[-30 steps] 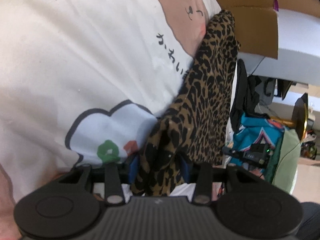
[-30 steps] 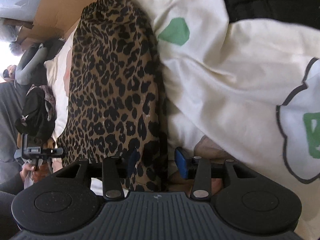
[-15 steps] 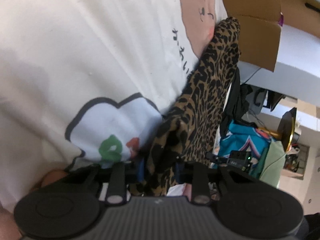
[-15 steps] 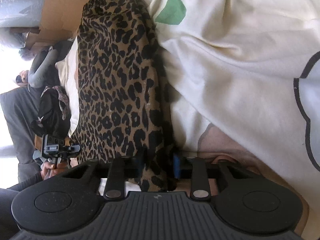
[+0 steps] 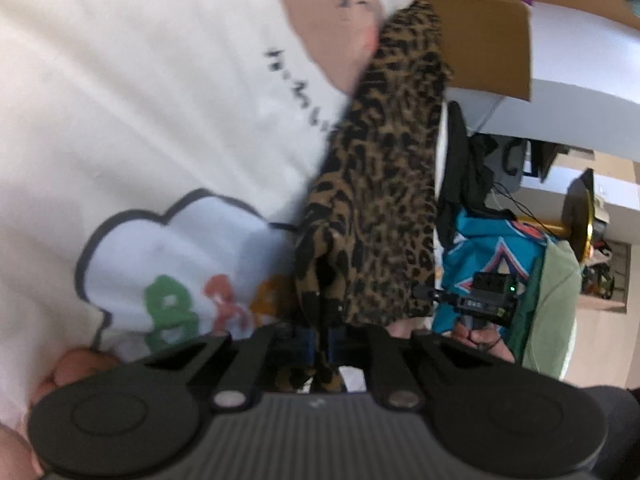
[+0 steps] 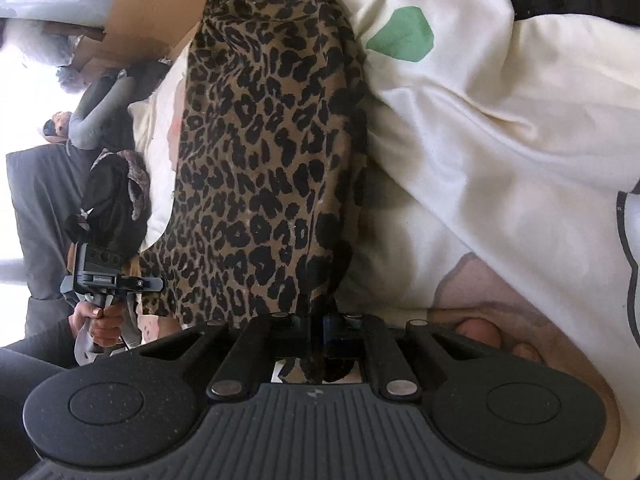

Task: Fold clothes

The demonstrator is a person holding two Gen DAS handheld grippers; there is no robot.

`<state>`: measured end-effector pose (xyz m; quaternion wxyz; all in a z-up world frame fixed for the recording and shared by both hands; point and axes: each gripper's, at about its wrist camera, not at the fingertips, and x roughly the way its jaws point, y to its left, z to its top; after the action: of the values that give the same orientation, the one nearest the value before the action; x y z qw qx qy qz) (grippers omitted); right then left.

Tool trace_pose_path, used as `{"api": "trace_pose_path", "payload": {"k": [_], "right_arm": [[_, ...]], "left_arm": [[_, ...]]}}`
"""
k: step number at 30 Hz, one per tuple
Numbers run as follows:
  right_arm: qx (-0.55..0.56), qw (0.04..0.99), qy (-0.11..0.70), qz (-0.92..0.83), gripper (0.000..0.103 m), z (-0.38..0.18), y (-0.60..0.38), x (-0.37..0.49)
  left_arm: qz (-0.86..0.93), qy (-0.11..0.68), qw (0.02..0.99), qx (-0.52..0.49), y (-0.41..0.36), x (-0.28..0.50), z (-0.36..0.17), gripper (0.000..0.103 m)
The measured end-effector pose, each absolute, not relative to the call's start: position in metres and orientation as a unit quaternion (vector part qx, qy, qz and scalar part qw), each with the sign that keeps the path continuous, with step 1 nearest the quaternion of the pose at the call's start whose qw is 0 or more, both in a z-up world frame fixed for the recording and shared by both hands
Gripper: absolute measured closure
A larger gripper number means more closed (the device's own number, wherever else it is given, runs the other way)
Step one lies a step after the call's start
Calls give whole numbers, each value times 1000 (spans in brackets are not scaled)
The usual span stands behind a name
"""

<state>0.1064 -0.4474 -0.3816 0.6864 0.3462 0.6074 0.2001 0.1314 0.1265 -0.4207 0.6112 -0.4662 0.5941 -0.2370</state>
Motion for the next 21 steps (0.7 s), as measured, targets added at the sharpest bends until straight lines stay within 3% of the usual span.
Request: {"api": "trace_pose_path", "payload": {"k": [21], "right_arm": [[367,649,601,287,101,-325,-470,91]], "left_arm": [[-267,588,611,-457,134,96,-335,98]]}}
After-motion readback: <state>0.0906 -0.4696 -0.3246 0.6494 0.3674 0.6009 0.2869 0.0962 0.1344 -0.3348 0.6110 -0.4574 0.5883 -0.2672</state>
